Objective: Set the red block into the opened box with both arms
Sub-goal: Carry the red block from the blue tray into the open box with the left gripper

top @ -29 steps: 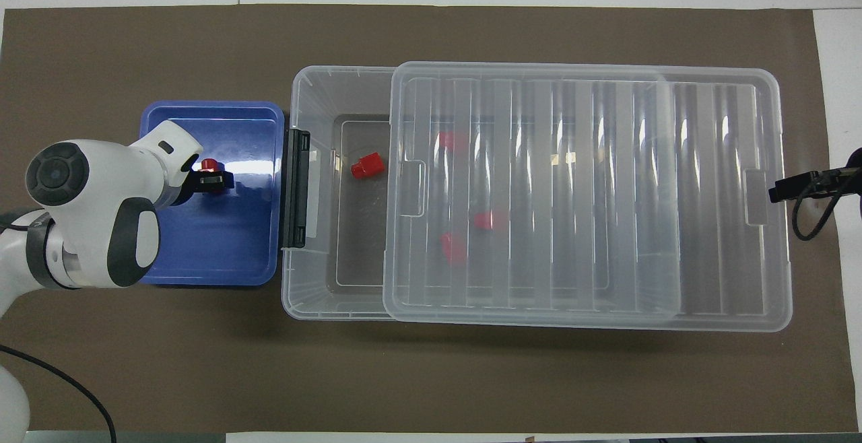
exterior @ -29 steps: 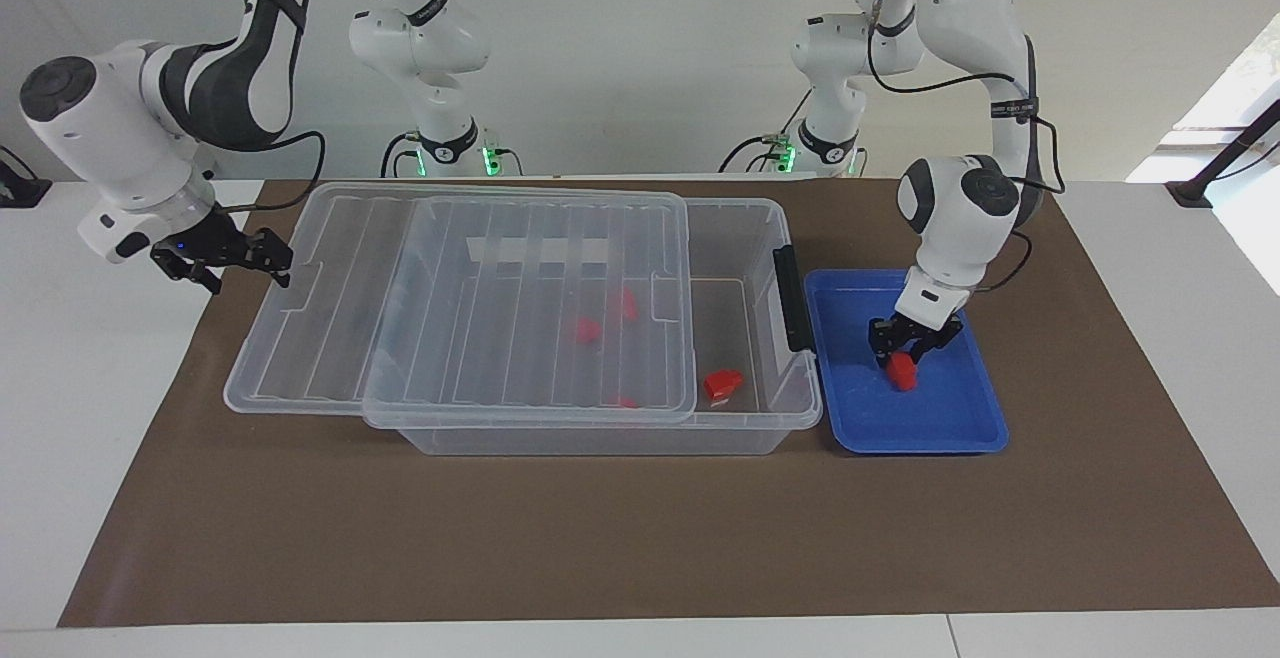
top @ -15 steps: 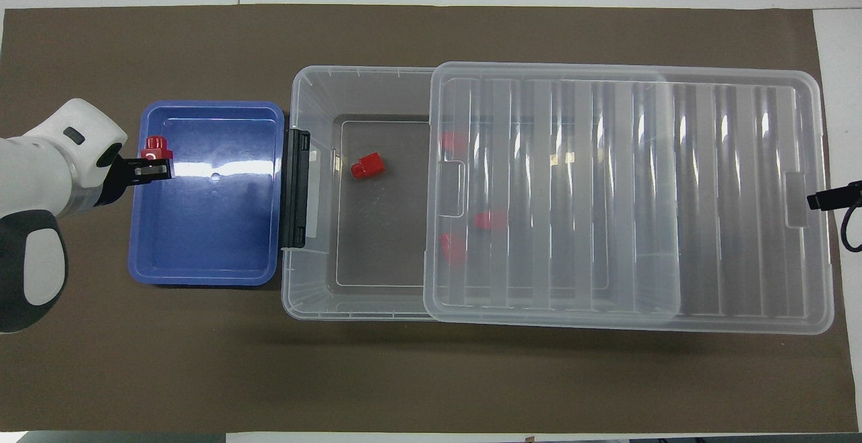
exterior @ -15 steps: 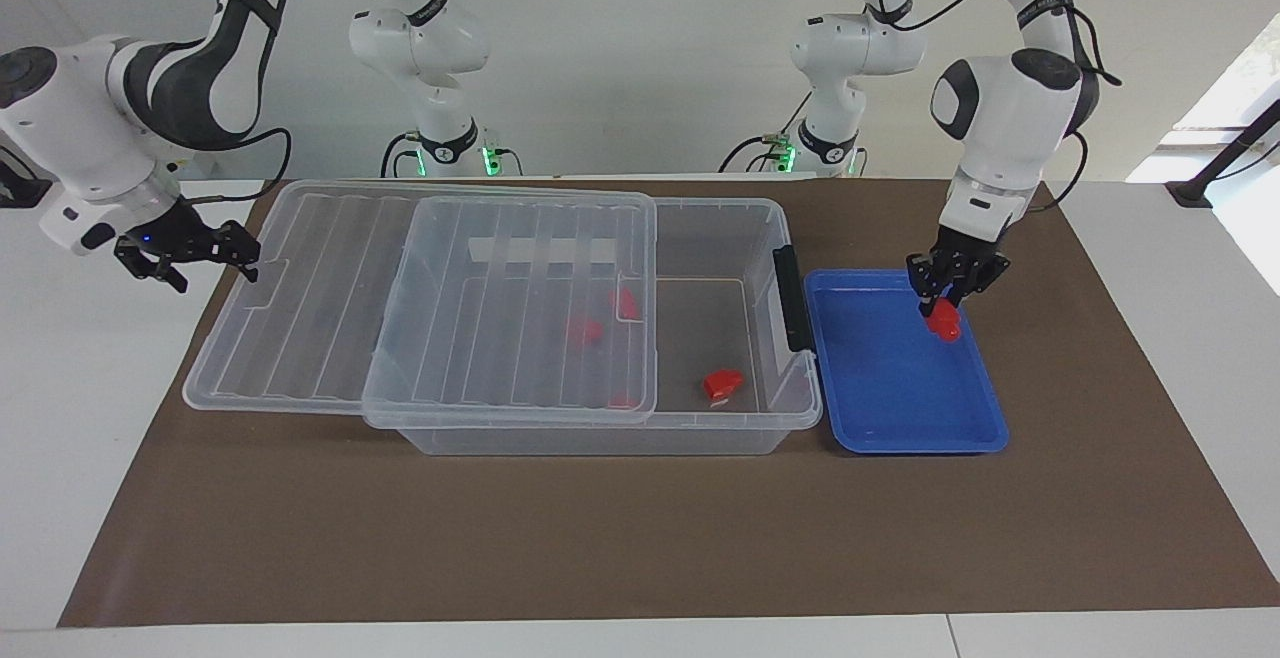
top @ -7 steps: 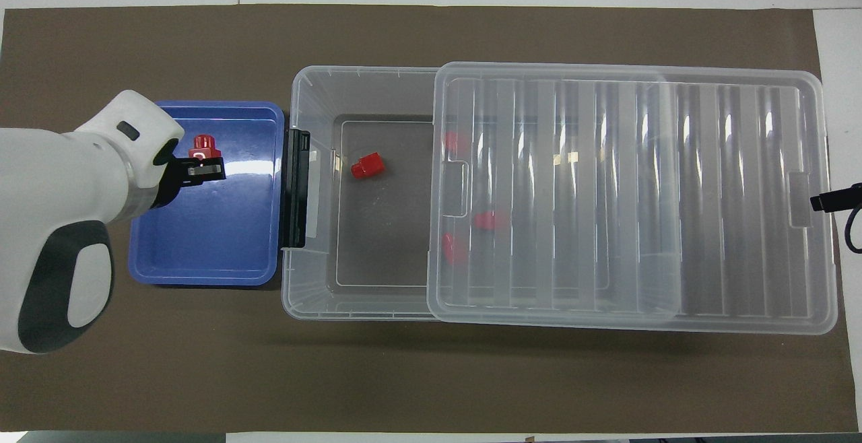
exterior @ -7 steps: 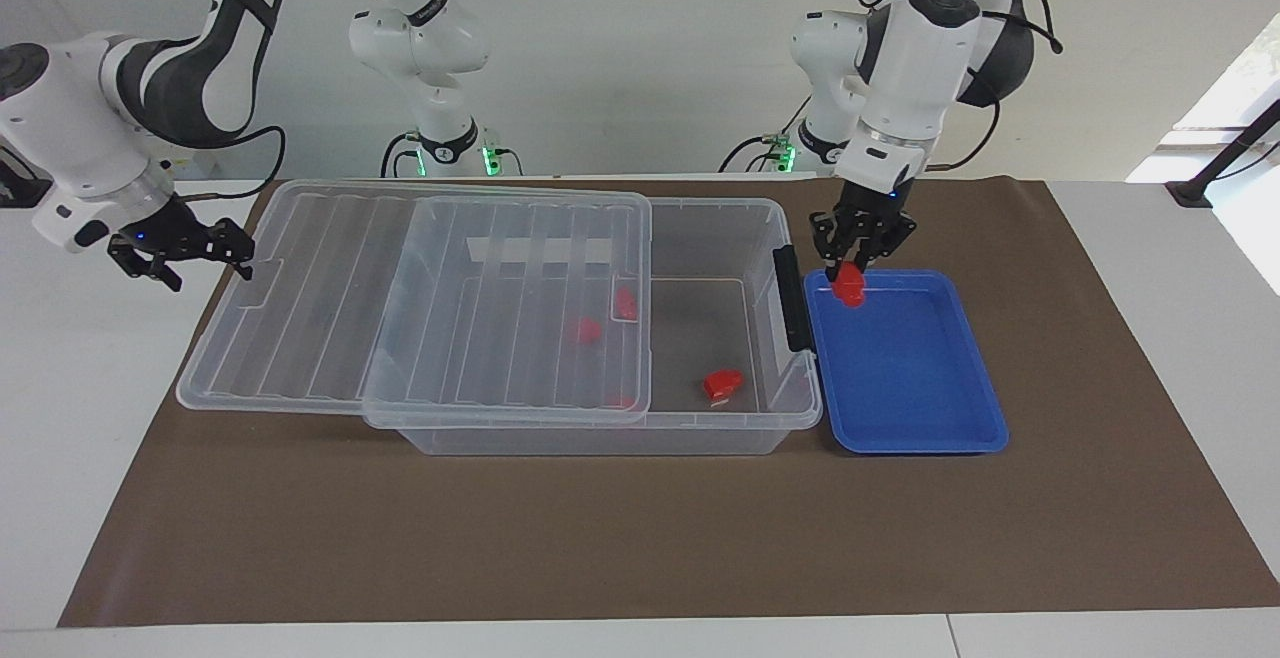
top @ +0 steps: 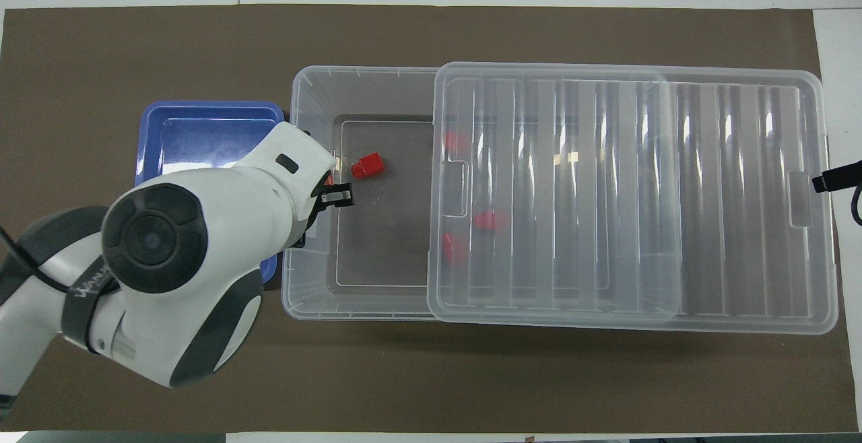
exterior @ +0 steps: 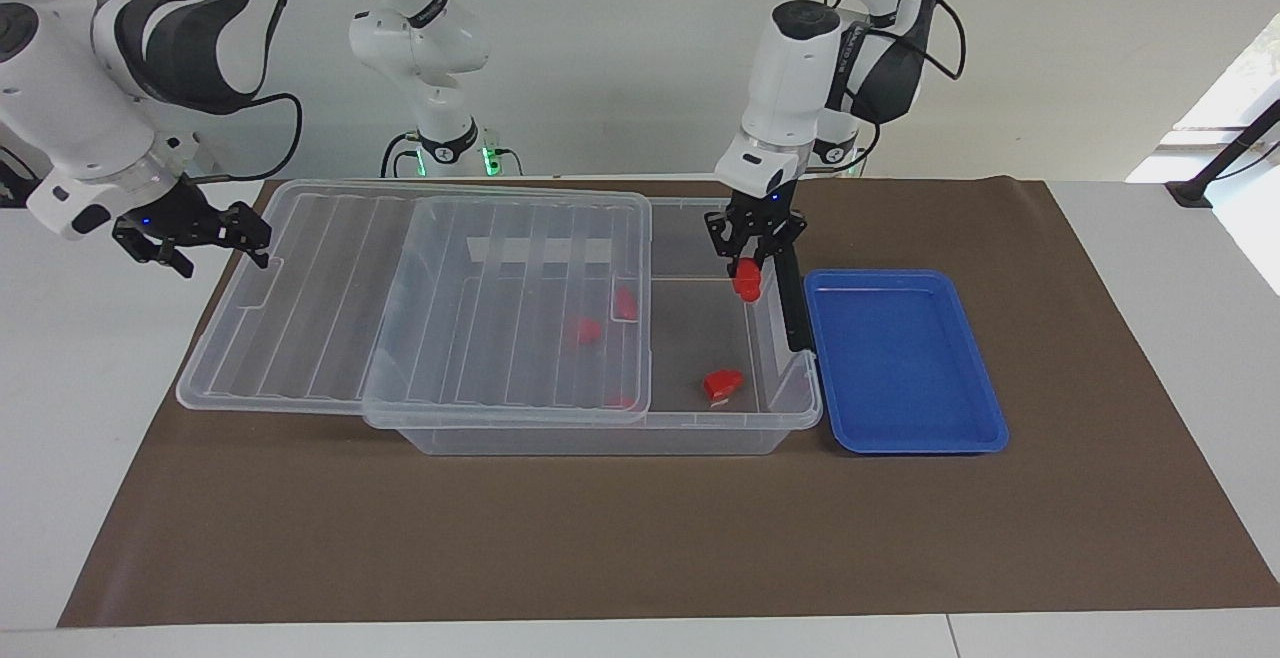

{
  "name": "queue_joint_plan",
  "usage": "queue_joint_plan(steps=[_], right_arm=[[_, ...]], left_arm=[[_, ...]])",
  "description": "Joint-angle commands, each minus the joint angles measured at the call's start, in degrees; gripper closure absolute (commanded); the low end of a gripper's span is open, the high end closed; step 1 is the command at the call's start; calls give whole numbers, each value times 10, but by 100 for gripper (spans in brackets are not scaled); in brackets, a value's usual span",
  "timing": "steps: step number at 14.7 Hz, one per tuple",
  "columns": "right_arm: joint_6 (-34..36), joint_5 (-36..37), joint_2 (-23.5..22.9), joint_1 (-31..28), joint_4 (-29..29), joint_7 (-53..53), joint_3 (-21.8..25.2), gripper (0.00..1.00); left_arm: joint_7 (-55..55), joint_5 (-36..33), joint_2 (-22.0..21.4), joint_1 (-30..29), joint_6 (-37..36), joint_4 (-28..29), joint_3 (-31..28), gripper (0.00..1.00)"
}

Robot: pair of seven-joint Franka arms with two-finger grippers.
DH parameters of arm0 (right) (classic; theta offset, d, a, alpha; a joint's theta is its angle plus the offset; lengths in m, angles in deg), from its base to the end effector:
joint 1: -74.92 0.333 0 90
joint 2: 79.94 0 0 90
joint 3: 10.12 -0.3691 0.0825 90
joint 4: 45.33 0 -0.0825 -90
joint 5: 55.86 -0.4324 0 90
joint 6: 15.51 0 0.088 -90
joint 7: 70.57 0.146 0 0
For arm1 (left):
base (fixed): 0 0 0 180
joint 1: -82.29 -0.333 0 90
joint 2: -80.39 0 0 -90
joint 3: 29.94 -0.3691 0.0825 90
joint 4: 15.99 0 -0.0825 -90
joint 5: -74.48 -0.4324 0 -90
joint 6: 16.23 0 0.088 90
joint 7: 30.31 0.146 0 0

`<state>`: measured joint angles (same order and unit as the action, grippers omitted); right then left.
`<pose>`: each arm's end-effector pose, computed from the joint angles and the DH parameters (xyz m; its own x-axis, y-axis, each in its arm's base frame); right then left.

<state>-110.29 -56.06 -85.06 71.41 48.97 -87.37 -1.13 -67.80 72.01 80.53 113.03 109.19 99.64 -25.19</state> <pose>0.6167 -0.1327 0.5519 0.9940 0.0749 -0.0794 0.0741 -0.9972 -0.0130 0.5065 -0.3575 0.4591 0.9876 0.0183 0.1561 0.0073 -0.9974 0.0711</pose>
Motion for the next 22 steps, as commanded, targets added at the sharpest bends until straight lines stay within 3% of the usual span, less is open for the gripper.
queue_joint_plan(steps=[1, 6, 13, 15, 19, 22], right_arm=[[46, -3, -21, -4, -54, 87, -34, 0], [55, -4, 34, 19, -28, 163, -38, 0], [57, 0, 38, 19, -27, 159, -38, 0], [56, 0, 39, 19, -27, 159, -38, 0], [51, -1, 36, 20, -29, 159, -40, 0], [51, -4, 33, 19, -31, 159, -38, 0]], left_arm=[[-11, -13, 45, 21, 10, -15, -8, 100], [-6, -13, 86, 27, 69, 11, -5, 100], [-9, -10, 120, 31, 126, 32, -5, 100], [-10, -10, 120, 32, 124, 32, -5, 0], [-11, -10, 117, 34, 120, 28, -5, 0], [-11, -10, 87, 28, 94, 17, -6, 0]])
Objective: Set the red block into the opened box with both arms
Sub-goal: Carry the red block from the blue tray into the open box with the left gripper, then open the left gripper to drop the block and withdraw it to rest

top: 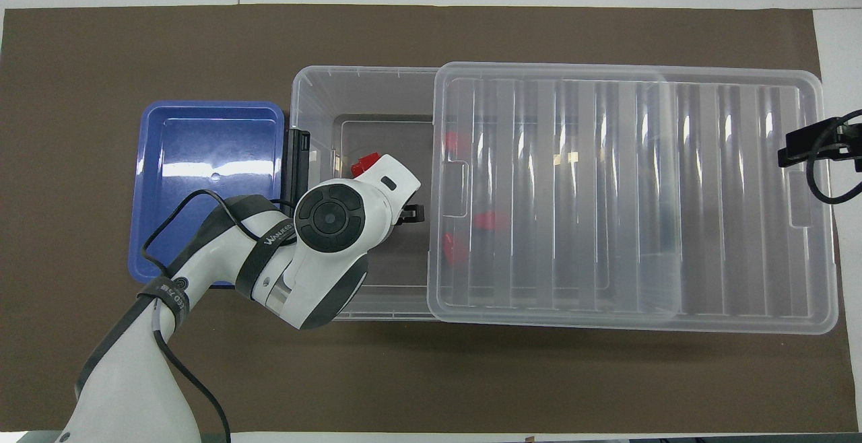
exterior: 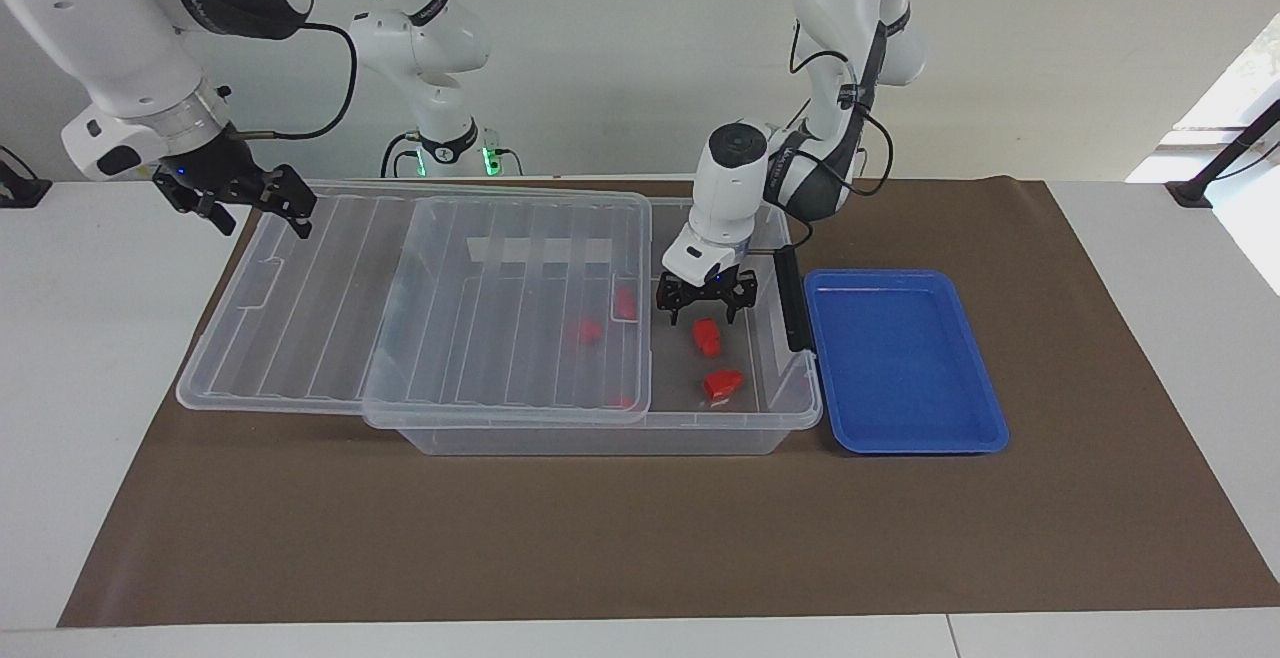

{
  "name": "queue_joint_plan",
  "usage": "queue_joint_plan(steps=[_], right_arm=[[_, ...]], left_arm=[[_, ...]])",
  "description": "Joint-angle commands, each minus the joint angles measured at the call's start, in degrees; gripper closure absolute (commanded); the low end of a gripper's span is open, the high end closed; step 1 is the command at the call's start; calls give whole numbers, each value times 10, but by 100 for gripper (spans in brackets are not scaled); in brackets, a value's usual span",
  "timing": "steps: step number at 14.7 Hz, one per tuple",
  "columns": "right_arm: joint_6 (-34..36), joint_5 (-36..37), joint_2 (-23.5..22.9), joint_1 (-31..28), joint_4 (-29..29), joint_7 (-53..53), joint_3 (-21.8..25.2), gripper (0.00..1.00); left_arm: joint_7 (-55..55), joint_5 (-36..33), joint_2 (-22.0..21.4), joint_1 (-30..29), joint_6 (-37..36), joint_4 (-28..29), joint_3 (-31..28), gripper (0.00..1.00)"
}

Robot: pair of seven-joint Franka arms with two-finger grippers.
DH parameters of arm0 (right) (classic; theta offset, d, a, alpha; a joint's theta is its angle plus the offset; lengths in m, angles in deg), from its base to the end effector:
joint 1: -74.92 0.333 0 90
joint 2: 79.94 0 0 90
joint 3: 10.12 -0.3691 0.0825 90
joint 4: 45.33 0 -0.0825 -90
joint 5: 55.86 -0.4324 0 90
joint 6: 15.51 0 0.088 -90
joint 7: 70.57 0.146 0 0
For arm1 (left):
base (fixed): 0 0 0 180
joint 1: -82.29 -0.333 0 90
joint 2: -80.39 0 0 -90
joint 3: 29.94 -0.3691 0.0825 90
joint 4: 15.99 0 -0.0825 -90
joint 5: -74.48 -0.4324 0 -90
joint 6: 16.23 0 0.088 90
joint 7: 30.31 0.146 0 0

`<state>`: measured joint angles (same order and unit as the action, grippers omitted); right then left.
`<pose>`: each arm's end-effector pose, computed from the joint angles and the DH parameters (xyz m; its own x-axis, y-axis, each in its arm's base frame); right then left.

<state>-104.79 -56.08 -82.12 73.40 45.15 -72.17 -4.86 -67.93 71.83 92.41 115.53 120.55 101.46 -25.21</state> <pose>0.6073 -0.0706 0.6102 0.9942 -0.0902 -0.0588 -0.0904 -0.9959 -0.0020 0.5139 -0.3975 0.3325 0.9932 -0.0311 0.1126 -0.0384 -0.9973 0.0634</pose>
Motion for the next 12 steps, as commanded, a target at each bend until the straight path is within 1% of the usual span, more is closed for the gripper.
queue_joint_plan(steps=[1, 5, 7, 8, 9, 10, 12], right_arm=[[-4, -4, 3, -1, 6, 6, -1, 0], [-5, -5, 1, -4, 5, -2, 13, 0], [-22, -5, 1, -6, 7, -44, 28, 0], [-28, -4, 3, -7, 11, -69, 46, 11], [-35, -4, 4, -7, 17, -91, 56, 33], [-42, -4, 6, -8, 29, -105, 66, 56], [-51, -4, 9, -9, 51, -120, 84, 92]], left_arm=[[-10, -8, -45, 1, -35, -6, -7, 0], [-7, -5, -86, -12, -103, -30, -11, 0], [-4, -5, -112, -17, -128, -33, -14, 0], [1, -5, -128, -35, -142, -32, -14, 0], [3, -5, -141, -46, -154, -32, -14, 0], [4, -5, -146, -55, -161, -30, -14, 0], [53, -5, -148, -101, -187, -27, -14, 0]])
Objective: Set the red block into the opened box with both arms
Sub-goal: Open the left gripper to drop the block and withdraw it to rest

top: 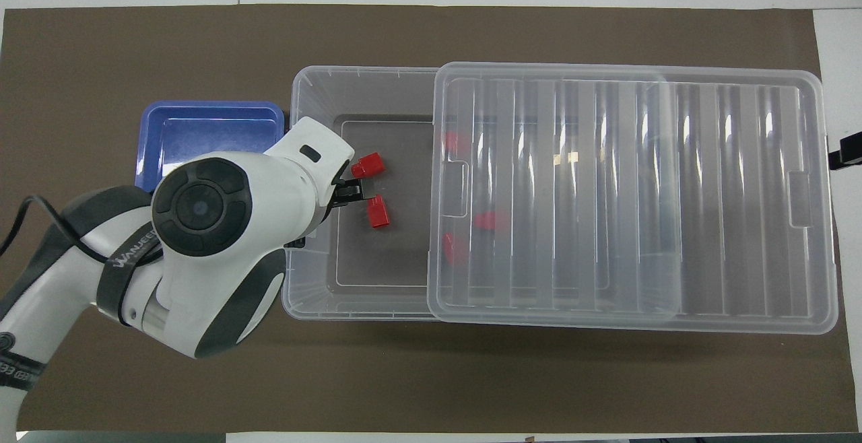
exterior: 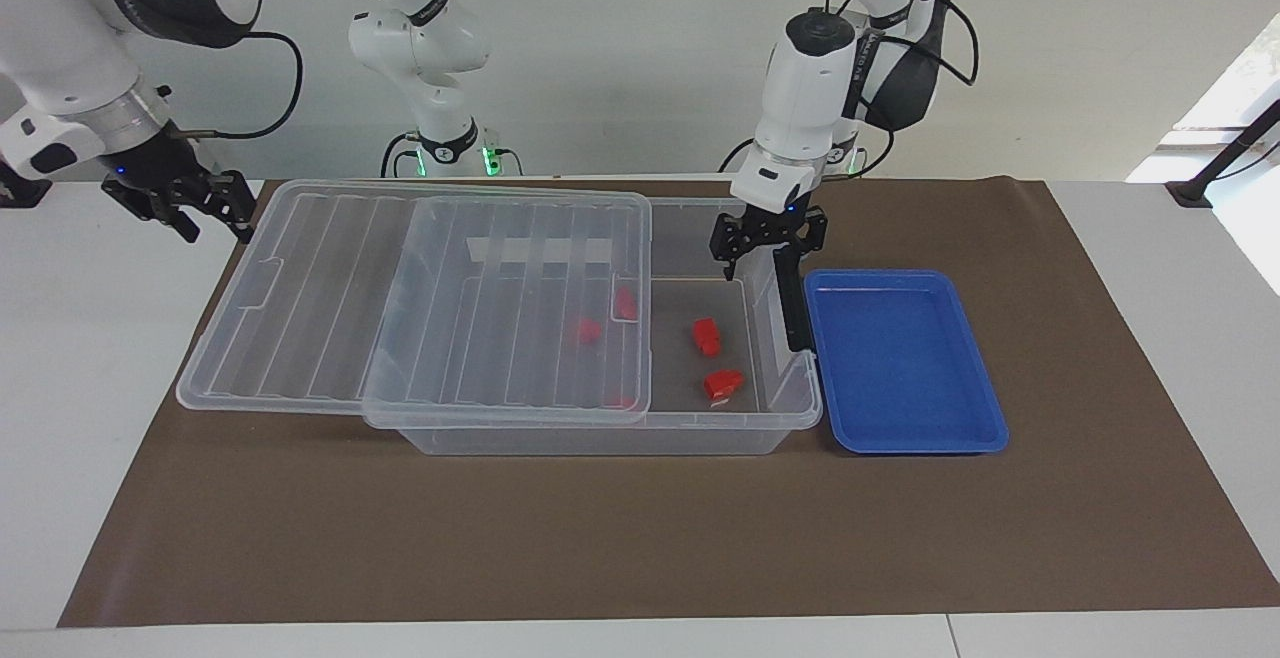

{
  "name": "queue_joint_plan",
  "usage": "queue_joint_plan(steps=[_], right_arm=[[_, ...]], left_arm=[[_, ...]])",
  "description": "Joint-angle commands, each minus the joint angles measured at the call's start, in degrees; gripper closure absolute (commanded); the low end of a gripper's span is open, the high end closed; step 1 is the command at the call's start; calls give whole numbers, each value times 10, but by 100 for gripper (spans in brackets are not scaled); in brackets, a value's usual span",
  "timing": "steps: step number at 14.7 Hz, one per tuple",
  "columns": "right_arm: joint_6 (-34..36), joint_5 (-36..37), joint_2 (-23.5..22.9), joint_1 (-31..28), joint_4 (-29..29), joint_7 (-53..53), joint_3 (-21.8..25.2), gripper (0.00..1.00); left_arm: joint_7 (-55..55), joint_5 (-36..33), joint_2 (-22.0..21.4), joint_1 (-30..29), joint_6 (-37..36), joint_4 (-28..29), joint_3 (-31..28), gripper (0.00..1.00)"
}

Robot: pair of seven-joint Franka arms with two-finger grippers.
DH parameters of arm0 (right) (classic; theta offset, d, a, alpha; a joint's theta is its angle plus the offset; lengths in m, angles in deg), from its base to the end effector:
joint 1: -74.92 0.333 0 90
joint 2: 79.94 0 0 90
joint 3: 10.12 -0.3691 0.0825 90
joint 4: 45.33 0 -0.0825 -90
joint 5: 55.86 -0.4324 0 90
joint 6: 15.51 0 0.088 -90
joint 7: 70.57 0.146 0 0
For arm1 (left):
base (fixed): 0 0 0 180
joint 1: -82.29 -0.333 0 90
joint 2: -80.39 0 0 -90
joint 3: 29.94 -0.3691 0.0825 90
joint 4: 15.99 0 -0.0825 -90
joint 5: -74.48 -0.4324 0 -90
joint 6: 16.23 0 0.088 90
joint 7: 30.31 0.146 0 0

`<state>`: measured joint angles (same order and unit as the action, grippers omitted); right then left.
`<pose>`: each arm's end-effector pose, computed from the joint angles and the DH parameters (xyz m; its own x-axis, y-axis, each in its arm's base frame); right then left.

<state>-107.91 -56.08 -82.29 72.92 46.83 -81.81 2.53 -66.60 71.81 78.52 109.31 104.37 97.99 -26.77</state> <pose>0.5981 -0.1532 0.5981 0.9976 -0.0596 -0.0361 -0.0597 -0.9982 -0.0019 0.5296 -0.3041 0.4869 0.9855 0.0883 0.1451 0.0817 -0.9954 0.0508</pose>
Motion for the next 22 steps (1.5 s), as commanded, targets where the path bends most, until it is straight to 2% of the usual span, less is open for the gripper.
queue_joint_plan(steps=[1, 5, 10, 16, 18, 22], right_arm=[[-23, -4, 11, -6, 40, -44, 19, 100], [-48, -1, 25, -6, 73, -72, 60, 100], [-87, 1, 26, -7, 112, -135, 96, 100], [-156, 1, 20, -6, 175, -130, 85, 100], [-162, 1, 20, -6, 181, -115, 68, 100], [-169, 1, 23, -5, 196, -59, 33, 100]], left_arm=[[80, -5, -9, -60, -36, 7, 2, 0], [160, -5, -13, -137, -53, 5, 2, 0], [209, -5, -20, -192, -83, -21, 1, 0], [299, -3, -17, -244, -186, -114, -1, 0], [335, 15, -16, -261, -226, -146, -1, 0], [358, 17, -24, -279, -240, -147, 0, 0]])
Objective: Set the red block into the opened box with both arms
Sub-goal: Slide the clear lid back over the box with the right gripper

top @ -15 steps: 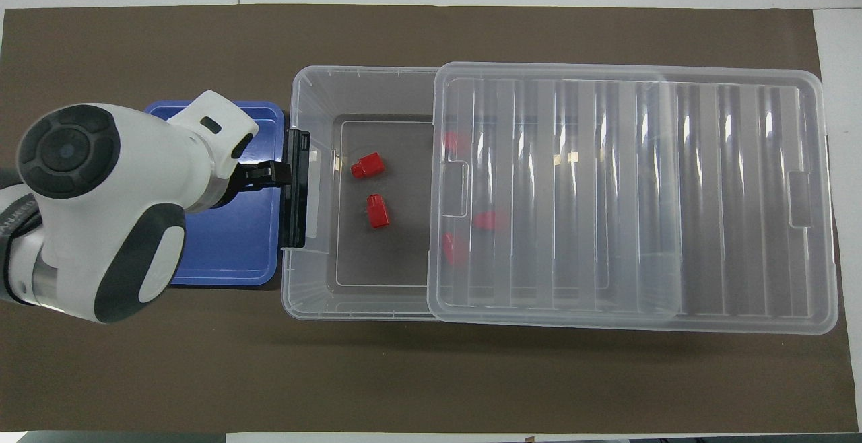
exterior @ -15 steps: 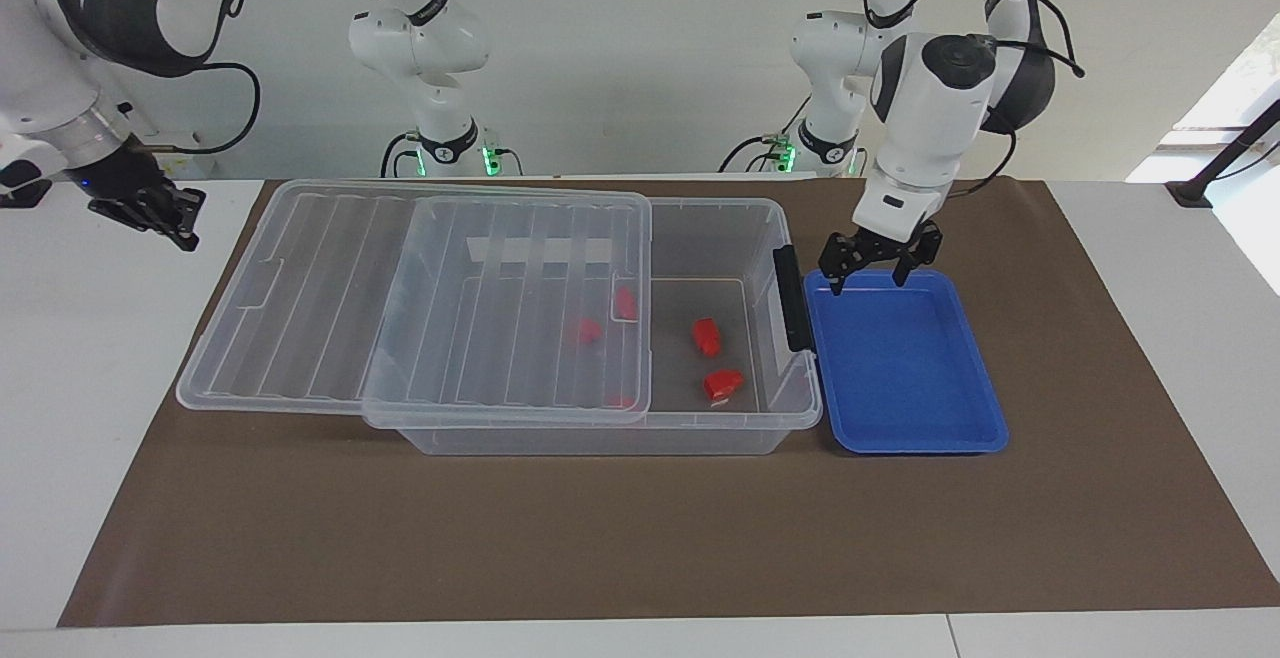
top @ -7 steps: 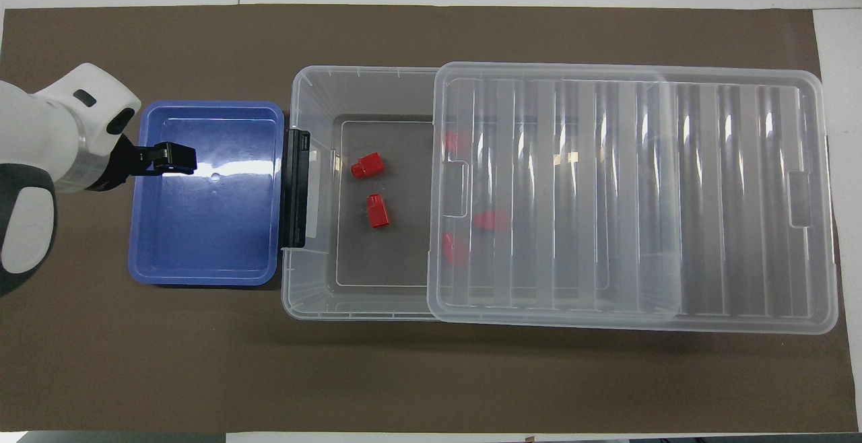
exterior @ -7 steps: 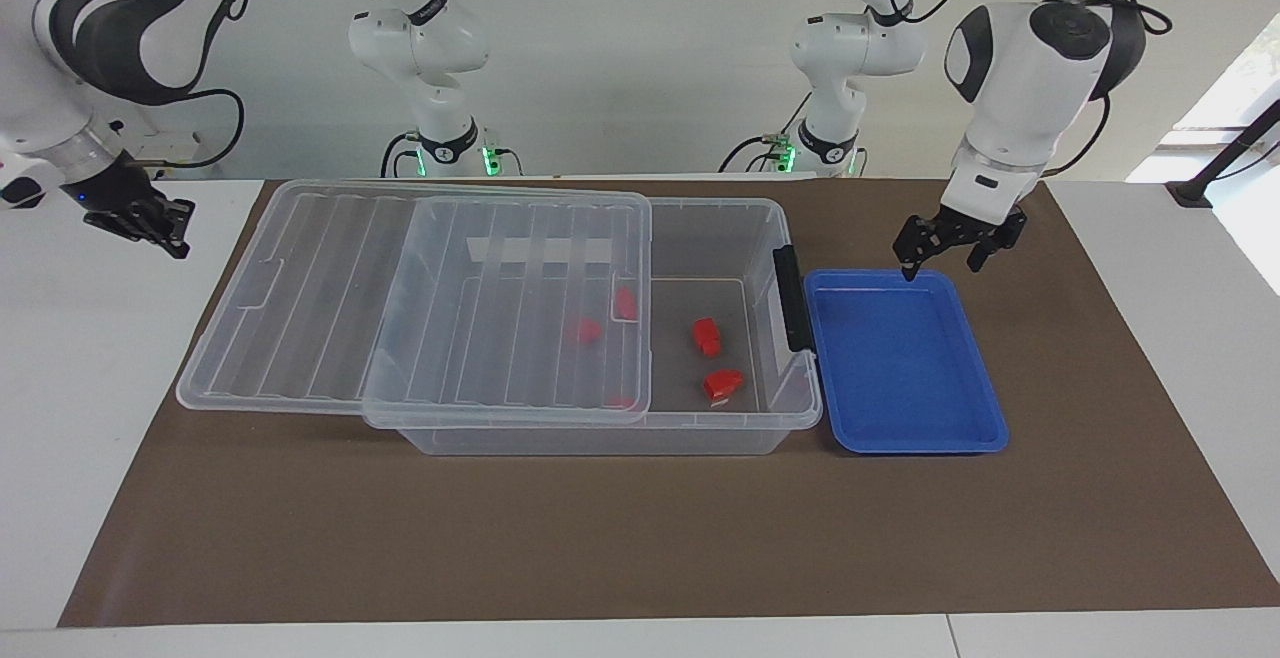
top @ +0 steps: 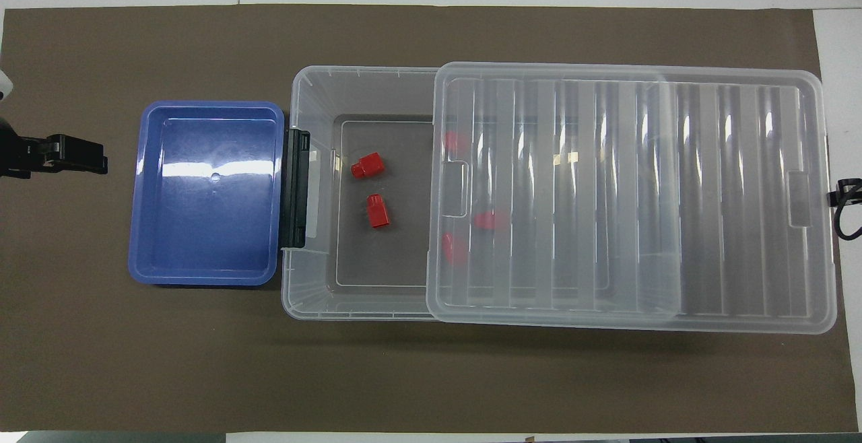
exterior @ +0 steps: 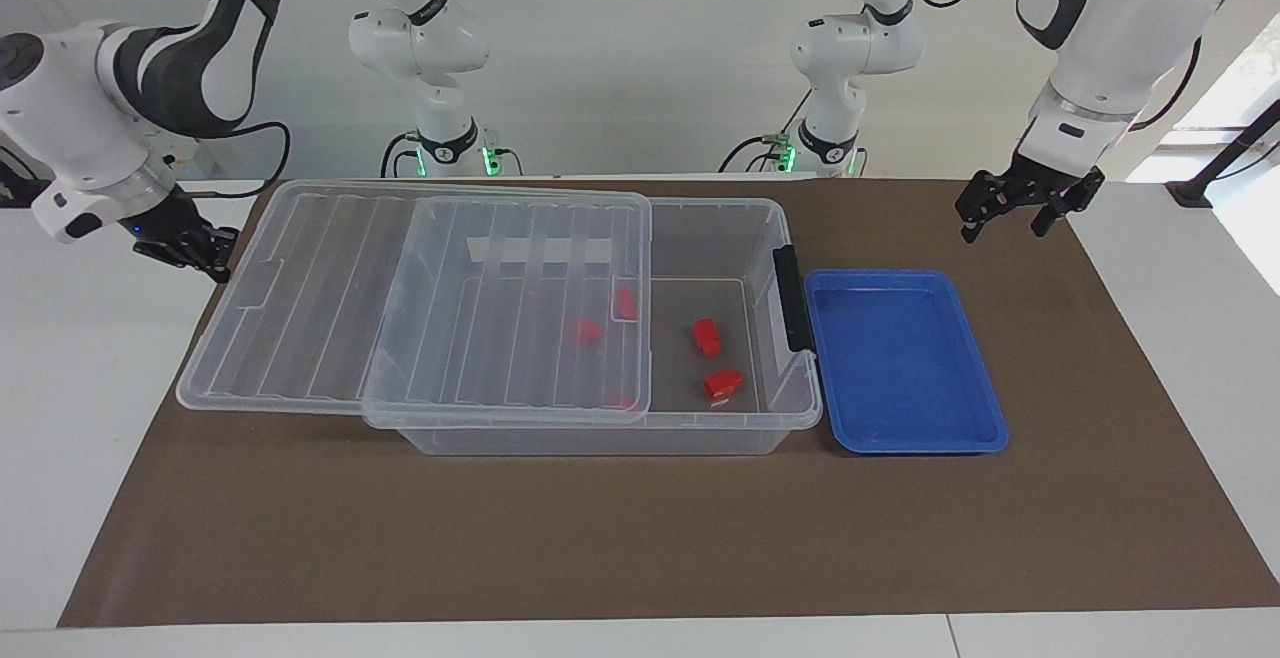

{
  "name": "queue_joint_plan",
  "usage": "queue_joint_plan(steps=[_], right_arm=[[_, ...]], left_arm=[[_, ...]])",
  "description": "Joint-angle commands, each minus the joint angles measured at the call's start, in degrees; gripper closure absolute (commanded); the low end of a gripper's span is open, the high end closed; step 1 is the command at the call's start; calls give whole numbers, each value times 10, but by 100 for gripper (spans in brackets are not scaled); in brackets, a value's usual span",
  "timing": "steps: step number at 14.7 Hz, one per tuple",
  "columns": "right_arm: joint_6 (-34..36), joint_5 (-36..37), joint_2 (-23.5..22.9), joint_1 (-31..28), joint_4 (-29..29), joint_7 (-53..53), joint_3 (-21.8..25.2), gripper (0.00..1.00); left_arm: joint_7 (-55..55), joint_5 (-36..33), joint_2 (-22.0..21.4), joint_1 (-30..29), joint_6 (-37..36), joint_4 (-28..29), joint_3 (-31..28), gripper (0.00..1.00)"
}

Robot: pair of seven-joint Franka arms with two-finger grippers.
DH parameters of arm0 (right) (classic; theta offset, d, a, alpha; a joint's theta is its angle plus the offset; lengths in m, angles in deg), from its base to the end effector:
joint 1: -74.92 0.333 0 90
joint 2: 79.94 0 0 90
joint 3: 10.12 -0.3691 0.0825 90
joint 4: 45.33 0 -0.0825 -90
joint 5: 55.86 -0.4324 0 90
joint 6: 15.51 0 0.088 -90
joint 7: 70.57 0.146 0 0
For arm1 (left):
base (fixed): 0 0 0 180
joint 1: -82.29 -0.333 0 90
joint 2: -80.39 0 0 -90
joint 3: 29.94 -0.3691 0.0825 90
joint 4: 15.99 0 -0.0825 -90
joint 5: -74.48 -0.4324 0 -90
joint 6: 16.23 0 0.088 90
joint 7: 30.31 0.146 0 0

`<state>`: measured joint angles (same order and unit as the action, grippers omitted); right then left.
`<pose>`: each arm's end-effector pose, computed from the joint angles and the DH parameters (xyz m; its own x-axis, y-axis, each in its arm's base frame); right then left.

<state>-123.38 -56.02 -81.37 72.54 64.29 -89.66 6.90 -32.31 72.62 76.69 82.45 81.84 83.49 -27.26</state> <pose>0.5706 -0.1995 0.4716 0.9986 -0.0061 -0.0529 -0.0068 -0.9999 -0.0133 0.5903 -0.0257 0.6029 0.9990 -0.0192 0.0410 -0.0178 -0.9993 -0.0339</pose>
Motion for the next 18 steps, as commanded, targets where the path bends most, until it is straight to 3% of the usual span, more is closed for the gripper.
queue_joint_plan(steps=[1, 18], right_arm=[[-16, 0, 14, -2, 24, 24, -16, 100], [-58, -6, 12, 2, 47, 194, -131, 100]], left_arm=[[15, 9, -9, -10, -15, 3, 6, 0], [9, 8, -10, -10, -10, 3, 7, 0]])
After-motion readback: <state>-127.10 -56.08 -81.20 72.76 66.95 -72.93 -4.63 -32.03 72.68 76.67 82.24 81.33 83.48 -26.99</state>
